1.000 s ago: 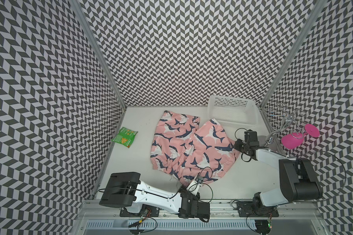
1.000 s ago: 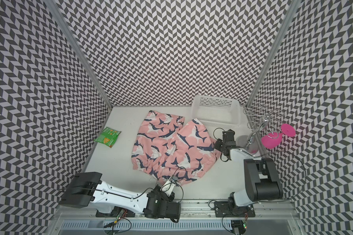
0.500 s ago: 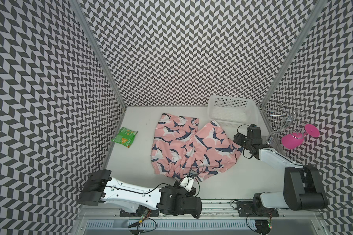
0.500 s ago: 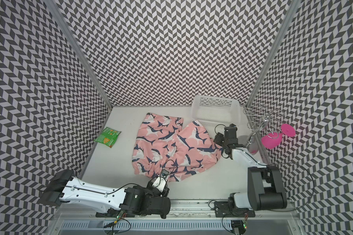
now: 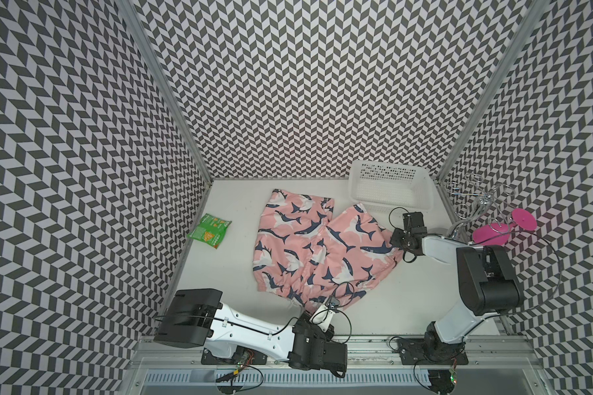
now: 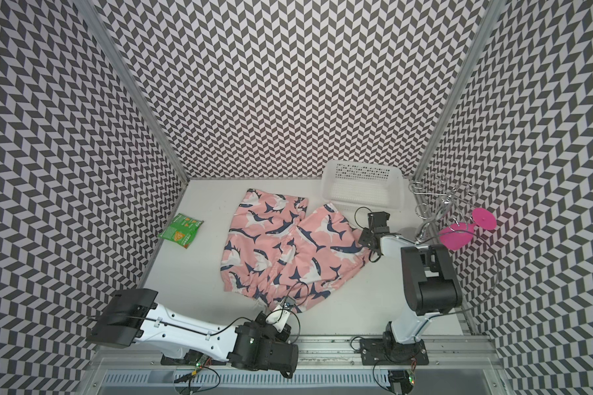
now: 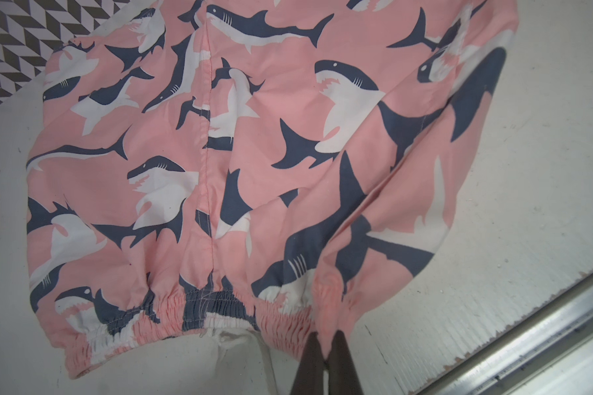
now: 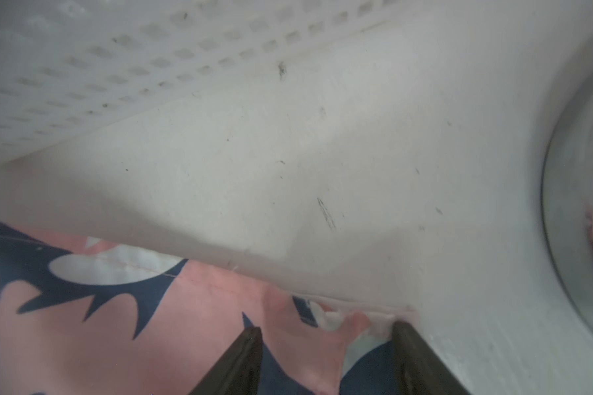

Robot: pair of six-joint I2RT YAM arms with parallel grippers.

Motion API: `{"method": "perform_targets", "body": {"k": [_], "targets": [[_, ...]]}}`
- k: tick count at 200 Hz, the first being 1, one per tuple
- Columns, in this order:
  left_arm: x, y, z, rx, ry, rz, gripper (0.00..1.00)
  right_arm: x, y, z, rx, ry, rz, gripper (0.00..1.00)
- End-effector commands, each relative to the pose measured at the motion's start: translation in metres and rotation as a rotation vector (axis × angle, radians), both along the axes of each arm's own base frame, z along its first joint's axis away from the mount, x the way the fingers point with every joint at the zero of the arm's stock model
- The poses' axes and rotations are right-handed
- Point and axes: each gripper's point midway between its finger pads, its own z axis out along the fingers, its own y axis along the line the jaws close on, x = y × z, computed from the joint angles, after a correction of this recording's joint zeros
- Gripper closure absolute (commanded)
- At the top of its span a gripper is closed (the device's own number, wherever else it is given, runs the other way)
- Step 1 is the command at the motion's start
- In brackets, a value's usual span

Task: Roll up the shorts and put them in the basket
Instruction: Fold the shorts at the center of the board.

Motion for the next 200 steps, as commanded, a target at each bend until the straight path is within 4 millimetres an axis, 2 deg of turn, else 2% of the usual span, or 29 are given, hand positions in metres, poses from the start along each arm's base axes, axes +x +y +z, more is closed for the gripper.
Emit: {"method": "perform_targets", "body": {"k": [1,25,30,52,63,75,101,116,156,179,200], "targets": [[0.0,-0.001,0.007,-0.043,0.0,0.017,1.0,-0.012,0.001,-0.026,-0.024,0.094,-0.006,0.51],[0.0,0.001,0.007,-0.048,0.003,0.03,1.0,-0.023,0.004,-0.043,-0.018,0.158,0.002,0.71],[0.0,0.002,0.007,-0.052,0.004,0.033,1.0,-0.023,0.004,-0.043,-0.024,0.161,0.004,0.79],[0.001,0.002,0.005,-0.068,0.005,0.036,1.0,-0.02,0.004,-0.043,-0.033,0.172,0.009,0.95],[0.001,0.001,0.005,-0.07,0.004,0.034,1.0,-0.018,0.006,-0.039,-0.028,0.157,0.018,1.0],[0.0,0.002,0.006,-0.071,0.007,0.034,1.0,-0.016,0.01,-0.029,-0.014,0.126,0.031,1.0],[0.003,0.006,0.01,-0.078,-0.003,0.046,1.0,-0.009,0.027,0.019,-0.013,0.007,0.088,1.0],[0.005,0.007,0.021,-0.101,-0.018,0.053,1.0,-0.005,0.036,0.052,0.027,-0.076,0.115,1.0],[0.007,0.004,0.064,-0.259,-0.023,0.015,1.0,0.013,0.048,0.163,0.088,-0.326,0.15,1.0],[-0.001,-0.001,0.083,-0.373,0.01,-0.067,1.0,0.025,0.053,0.216,0.084,-0.425,0.164,1.0],[-0.014,-0.007,0.092,-0.427,0.031,-0.168,1.0,0.028,0.051,0.258,0.078,-0.492,0.156,1.0]]}}
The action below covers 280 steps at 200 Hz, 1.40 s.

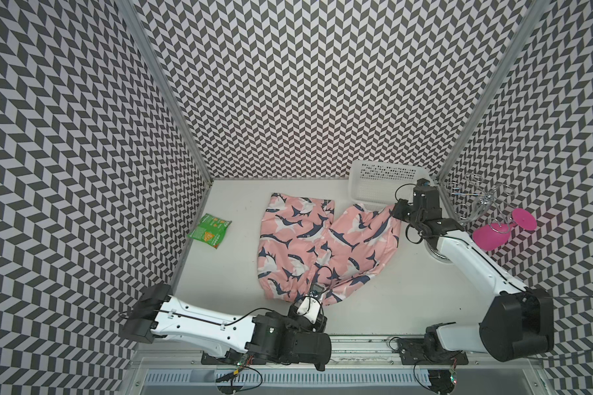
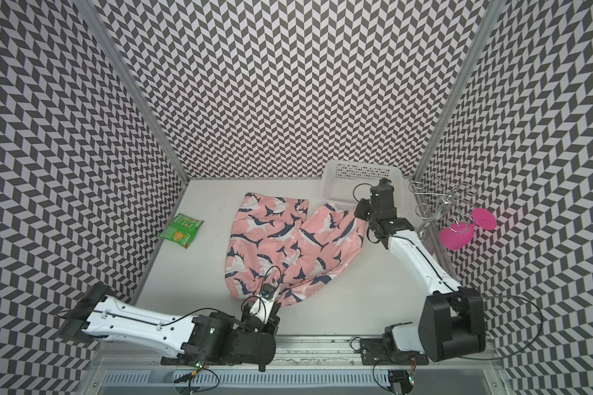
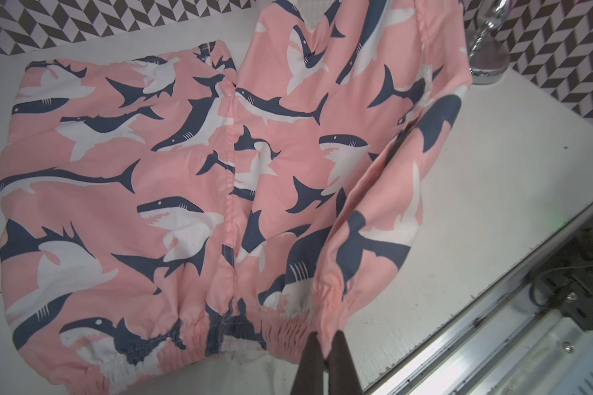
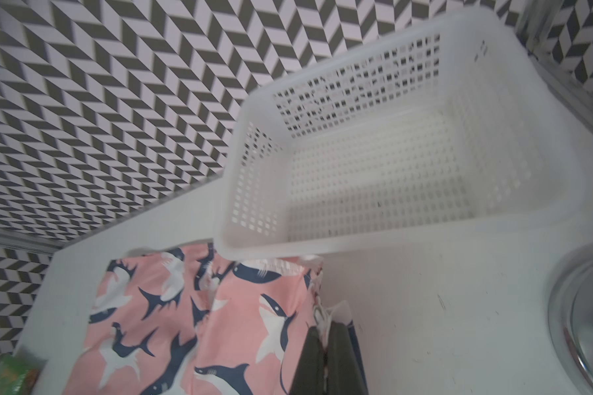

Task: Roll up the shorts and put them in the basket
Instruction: Fold the shorts at the center of the board.

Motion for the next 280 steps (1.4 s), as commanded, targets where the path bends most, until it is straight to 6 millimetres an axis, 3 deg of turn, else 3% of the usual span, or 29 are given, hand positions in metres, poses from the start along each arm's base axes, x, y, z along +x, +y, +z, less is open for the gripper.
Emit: {"method": "perform_targets", "body": {"k": [1,14,42,55,74,98,133,165,197,249,280], "targets": [[-0.014,-0.012,0.011,-0.055,-0.016,-0.126,1.0,-0.001,0.001,0.045,-0.005,-0.078,0.008,1.0],[-0.02,-0.013,0.012,-0.058,0.003,-0.154,1.0,-0.002,0.001,0.064,0.005,-0.133,0.013,1.0],[-0.019,-0.003,0.003,-0.085,0.07,-0.088,1.0,0.001,0.017,0.079,0.012,-0.197,0.056,1.0],[-0.012,0.011,-0.001,-0.111,0.11,0.009,1.0,0.009,0.042,0.086,-0.015,-0.21,0.106,1.0],[-0.003,0.038,-0.008,-0.14,0.167,0.154,1.0,0.026,0.085,0.113,-0.039,-0.259,0.175,1.0],[0.002,0.067,-0.018,-0.149,0.231,0.302,1.0,0.059,0.137,0.133,-0.03,-0.288,0.257,1.0],[0.005,0.106,-0.037,-0.114,0.296,0.524,1.0,0.091,0.232,0.15,-0.007,-0.362,0.408,1.0],[0.003,0.137,-0.056,-0.087,0.348,0.707,1.0,0.11,0.307,0.135,0.037,-0.397,0.524,1.0],[-0.002,0.16,-0.079,-0.108,0.436,0.799,1.0,0.116,0.364,0.095,0.077,-0.391,0.62,1.0],[0.006,0.169,-0.108,-0.223,0.541,0.827,1.0,0.124,0.404,0.021,0.107,-0.351,0.69,1.0],[0.016,0.169,-0.107,-0.222,0.521,0.828,1.0,0.126,0.413,-0.003,0.104,-0.337,0.699,1.0]]}}
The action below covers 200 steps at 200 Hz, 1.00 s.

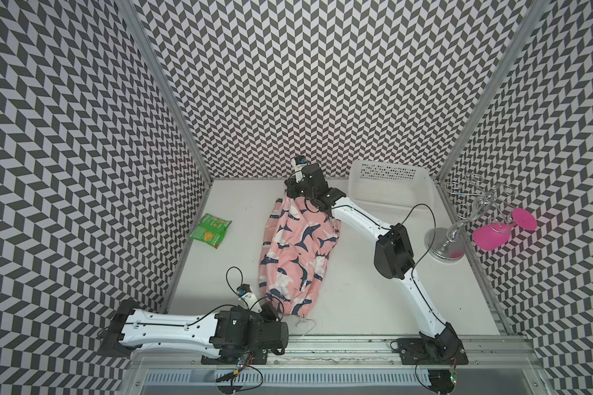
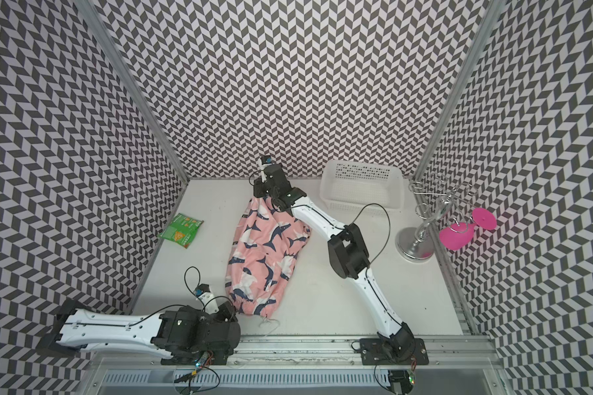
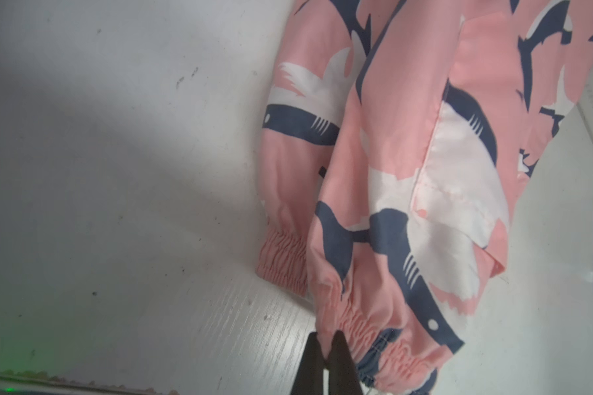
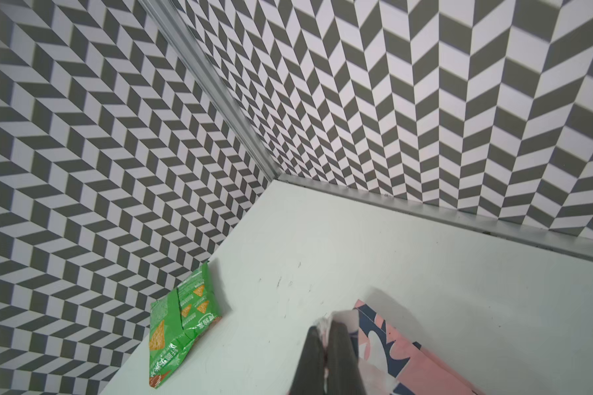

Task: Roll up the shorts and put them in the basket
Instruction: Fold the shorts at the center of the board, then adjust the shorts at the center of the board.

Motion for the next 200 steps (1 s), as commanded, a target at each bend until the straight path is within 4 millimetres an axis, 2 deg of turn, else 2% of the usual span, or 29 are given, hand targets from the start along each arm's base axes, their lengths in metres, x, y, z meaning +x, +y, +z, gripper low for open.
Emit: {"method": "perform_targets", "body": {"k": [1,7,8,13,20,25,35,39,51,69,79,93,94,99,100,104,109,115,121,126,145,160,181,200], "targets": [[-0.002,0.014,-0.014,0.097,0.038,-0.034,1.0,0.003,0.015,0.021,0.078,-0.087,0.024,1.0],[-0.001,0.015,-0.011,0.103,0.035,-0.026,0.92,0.002,0.017,0.019,0.077,-0.089,0.031,0.94],[0.0,0.015,-0.011,0.104,0.035,-0.026,0.88,0.002,0.018,0.019,0.077,-0.091,0.033,0.93],[0.001,0.014,-0.009,0.114,0.031,-0.028,0.79,0.002,0.019,0.02,0.078,-0.099,0.038,0.83],[0.003,0.011,-0.004,0.127,0.018,-0.039,0.73,0.002,0.02,0.023,0.072,-0.109,0.036,0.69],[0.004,0.01,0.0,0.141,0.01,-0.043,0.68,0.003,0.02,0.026,0.071,-0.117,0.032,0.62],[0.007,0.006,0.009,0.168,-0.006,-0.057,0.47,0.003,0.019,0.036,0.068,-0.137,0.032,0.44],[0.008,0.004,0.013,0.182,-0.01,-0.06,0.44,0.002,0.018,0.041,0.066,-0.145,0.032,0.4],[0.01,-0.003,0.025,0.225,-0.023,-0.075,0.38,-0.002,0.016,0.057,0.056,-0.169,0.042,0.36],[0.014,-0.011,0.043,0.307,-0.05,-0.084,0.37,-0.012,0.005,0.073,0.026,-0.176,0.043,0.36],[0.016,-0.016,0.055,0.348,-0.083,-0.094,0.36,-0.019,-0.004,0.075,-0.01,-0.162,0.033,0.36],[0.021,-0.025,0.067,0.4,-0.13,-0.128,0.35,-0.034,-0.022,0.063,-0.072,-0.112,0.028,0.37],[0.021,-0.026,0.068,0.405,-0.134,-0.133,0.35,-0.036,-0.022,0.069,-0.067,-0.12,0.028,0.37],[0.023,-0.03,0.071,0.419,-0.151,-0.159,0.37,-0.045,-0.029,0.055,-0.095,-0.093,0.036,0.37],[0.024,-0.031,0.071,0.422,-0.155,-0.166,0.37,-0.045,-0.03,0.061,-0.088,-0.102,0.034,0.38],[0.025,-0.036,0.072,0.425,-0.166,-0.185,0.38,-0.052,-0.036,0.055,-0.101,-0.085,0.033,0.38],[0.026,-0.039,0.072,0.424,-0.174,-0.2,0.38,-0.061,-0.044,0.04,-0.125,-0.051,0.032,0.39],[0.027,-0.043,0.071,0.408,-0.18,-0.214,0.39,-0.07,-0.052,0.042,-0.119,-0.047,0.034,0.4],[0.028,-0.048,0.067,0.388,-0.183,-0.245,0.39,-0.081,-0.061,0.026,-0.134,-0.013,0.036,0.41],[0.029,-0.051,0.063,0.36,-0.178,-0.262,0.41,-0.09,-0.068,0.021,-0.135,0.003,0.037,0.42],[0.036,-0.055,0.037,0.236,-0.155,-0.314,0.46,-0.12,-0.087,-0.019,-0.144,0.108,0.047,0.46],[0.04,-0.047,0.016,0.16,-0.132,-0.31,0.47,-0.138,-0.093,-0.052,-0.148,0.184,0.071,0.49],[0.043,-0.036,-0.005,0.135,-0.096,-0.285,0.47,-0.147,-0.098,-0.099,-0.182,0.29,0.068,0.51],[0.042,-0.032,-0.021,0.168,-0.052,-0.278,0.47,-0.138,-0.104,-0.133,-0.207,0.343,0.026,0.52]]}}
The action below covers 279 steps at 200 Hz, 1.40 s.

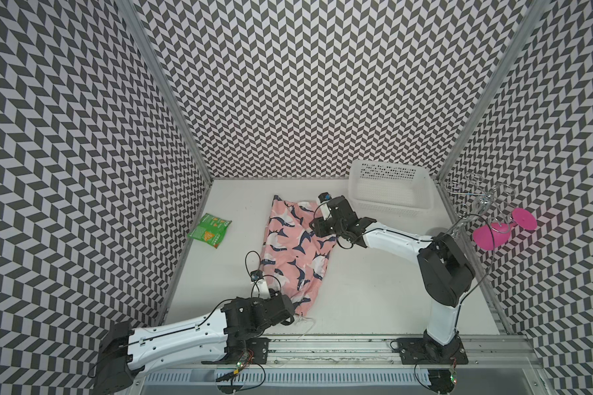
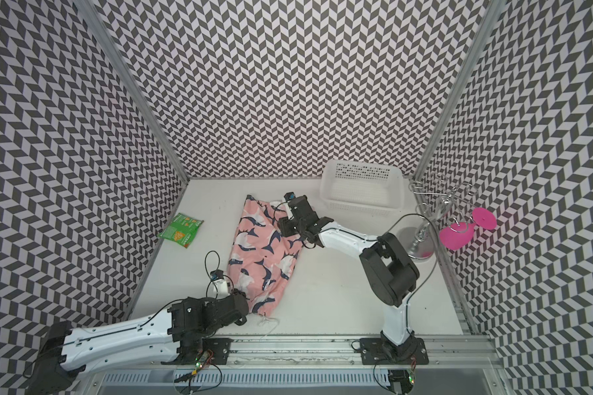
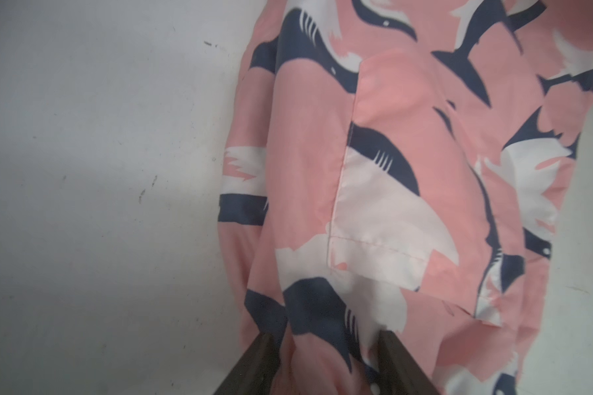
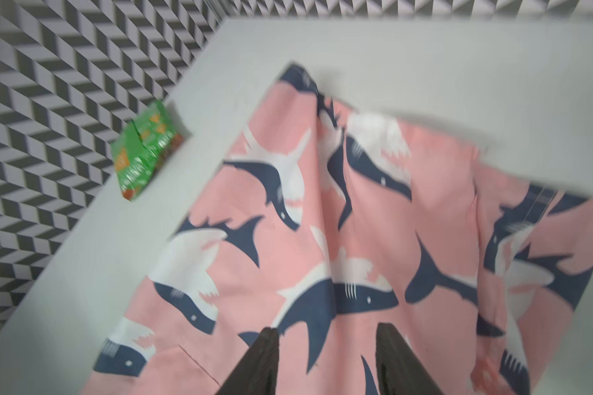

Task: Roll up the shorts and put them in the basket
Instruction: Adjust the shorts at the center of the board.

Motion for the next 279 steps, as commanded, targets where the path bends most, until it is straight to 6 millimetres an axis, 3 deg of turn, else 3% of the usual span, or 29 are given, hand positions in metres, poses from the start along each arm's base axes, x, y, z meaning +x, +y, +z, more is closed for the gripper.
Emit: {"method": "perform_targets", "body": {"k": [1,18,40,69,95,120,147,174,211,235,254,266,279], "targets": [[0.002,-0.024,-0.006,-0.052,0.024,-0.078,0.47,0.011,0.0,-0.028,0.022,0.045,-0.044,0.52],[0.001,-0.023,-0.022,0.007,0.073,-0.068,0.48,0.027,-0.01,-0.05,0.02,0.108,-0.106,0.54],[-0.003,-0.006,-0.042,0.121,0.152,0.006,0.54,0.051,-0.03,-0.07,0.01,0.155,-0.188,0.54],[-0.004,-0.008,-0.049,0.138,0.172,-0.01,0.58,0.085,-0.043,-0.09,-0.059,0.189,-0.271,0.54],[-0.001,-0.007,-0.051,0.113,0.164,-0.011,0.58,0.117,-0.059,-0.097,-0.078,0.177,-0.374,0.54],[0.009,-0.016,-0.046,0.08,0.14,-0.026,0.58,0.143,-0.059,-0.093,-0.078,0.138,-0.406,0.54],[0.019,-0.025,-0.046,0.071,0.12,-0.045,0.58,0.171,-0.049,-0.072,-0.04,0.071,-0.419,0.52],[0.023,-0.03,-0.05,0.09,0.129,-0.062,0.58,0.194,-0.055,-0.043,-0.036,-0.036,-0.483,0.5],[0.039,-0.047,-0.048,0.053,0.077,-0.097,0.59,0.213,-0.04,-0.012,-0.03,-0.098,-0.418,0.5],[0.054,-0.056,-0.049,0.005,0.07,-0.105,0.61,0.203,-0.028,0.034,0.01,-0.17,-0.334,0.49],[0.066,-0.066,-0.046,-0.026,0.049,-0.13,0.62,0.181,-0.023,0.072,0.057,-0.202,-0.262,0.49],[0.073,-0.075,-0.038,-0.026,0.022,-0.161,0.61,0.161,-0.026,0.085,0.057,-0.212,-0.226,0.47],[0.079,-0.082,-0.026,-0.016,-0.001,-0.189,0.58,0.132,-0.031,0.086,0.05,-0.178,-0.181,0.45]]}}
